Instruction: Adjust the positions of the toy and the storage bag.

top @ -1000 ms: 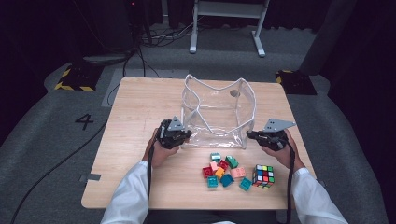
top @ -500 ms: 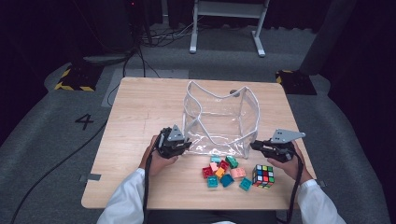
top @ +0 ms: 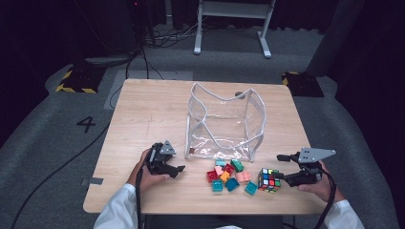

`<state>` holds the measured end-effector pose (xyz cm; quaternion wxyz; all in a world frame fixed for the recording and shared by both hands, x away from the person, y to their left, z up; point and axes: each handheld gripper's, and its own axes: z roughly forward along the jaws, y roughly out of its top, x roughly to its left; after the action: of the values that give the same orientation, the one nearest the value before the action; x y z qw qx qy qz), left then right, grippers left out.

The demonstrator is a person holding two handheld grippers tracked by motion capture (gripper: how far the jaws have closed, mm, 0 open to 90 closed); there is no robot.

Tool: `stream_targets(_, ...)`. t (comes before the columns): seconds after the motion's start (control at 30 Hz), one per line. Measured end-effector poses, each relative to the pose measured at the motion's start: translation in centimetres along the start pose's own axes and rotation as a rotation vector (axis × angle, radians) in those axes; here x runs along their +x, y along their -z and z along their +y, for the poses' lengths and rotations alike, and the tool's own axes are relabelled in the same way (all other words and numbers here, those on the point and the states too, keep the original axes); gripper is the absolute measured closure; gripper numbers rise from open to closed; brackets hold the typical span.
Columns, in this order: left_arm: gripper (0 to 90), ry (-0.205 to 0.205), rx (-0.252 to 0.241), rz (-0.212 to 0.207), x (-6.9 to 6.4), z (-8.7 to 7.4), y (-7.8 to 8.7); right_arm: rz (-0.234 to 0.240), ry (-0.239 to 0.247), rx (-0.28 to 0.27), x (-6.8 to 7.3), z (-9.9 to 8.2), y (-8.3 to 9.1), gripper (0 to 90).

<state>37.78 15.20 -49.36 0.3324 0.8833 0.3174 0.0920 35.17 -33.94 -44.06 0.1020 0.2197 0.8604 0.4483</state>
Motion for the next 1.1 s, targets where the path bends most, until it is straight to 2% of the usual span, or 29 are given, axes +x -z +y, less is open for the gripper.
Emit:
stream_targets(0.1,19.7,-0.008,0.003,0.017,-0.2,-0.8,0.2,0.034,0.027,0.015,0.8,-0.3,-0.3,23.1)
stream_targets(0.13,18.9,-0.012,-0.007,0.007,-0.3,-1.0,0.3,0.04,0.035,0.027,1.0,-0.4,-0.5,22.4)
stream_targets(0.2,17.3,-0.022,-0.01,0.017,-0.2,-1.2,0.4,0.049,0.041,0.039,1.2,-0.5,-0.8,22.1)
stream_targets(0.23,16.9,-0.006,-0.017,0.005,-0.3,-1.5,0.5,0.064,0.051,0.074,1.5,-0.8,-1.4,22.1)
stream_targets(0.27,16.8,-0.006,-0.017,0.005,-0.3,-1.5,0.5,0.064,0.051,0.074,1.5,-0.8,-1.4,22.1)
stream_targets(0.3,16.7,-0.014,-0.028,0.013,-0.3,-1.6,0.4,0.073,0.069,0.11,1.7,-1.0,-1.9,23.1)
stream_targets(0.33,16.5,-0.015,-0.031,0.013,-0.3,-1.6,0.4,0.073,0.074,0.122,1.8,-1.1,-2.1,22.7)
stream_targets(0.4,15.9,-0.016,-0.036,0.009,-0.3,-1.7,0.4,0.08,0.073,0.12,1.8,-1.2,-2.4,23.1)
stream_targets(0.47,15.2,-0.016,-0.045,0.01,-0.3,-1.7,0.3,0.071,0.089,0.139,2.0,-1.7,-3.1,25.0)
stream_targets(0.57,14.2,0.001,-0.045,0.013,-0.4,-1.6,0.2,0.059,0.1,0.142,1.7,-2.1,-3.6,33.0)
stream_targets(0.67,12.4,-0.011,-0.04,0.031,-0.4,-1.5,0.1,0.054,0.086,0.124,1.1,-2.3,-3.6,33.7)
stream_targets(0.7,11.9,0.0,-0.038,0.015,-0.4,-1.4,0.0,0.036,0.067,0.116,0.8,-2.4,-3.5,33.8)
stream_targets(0.87,11.0,-0.01,-0.035,0.015,-0.3,-1.3,-0.1,-0.027,0.018,0.088,-0.4,-2.8,-3.4,33.9)
stream_targets(1.1,10.4,-0.03,-0.033,0.003,0.0,-1.2,-0.2,-0.078,-0.02,0.076,-1.4,-2.8,-3.4,34.0)
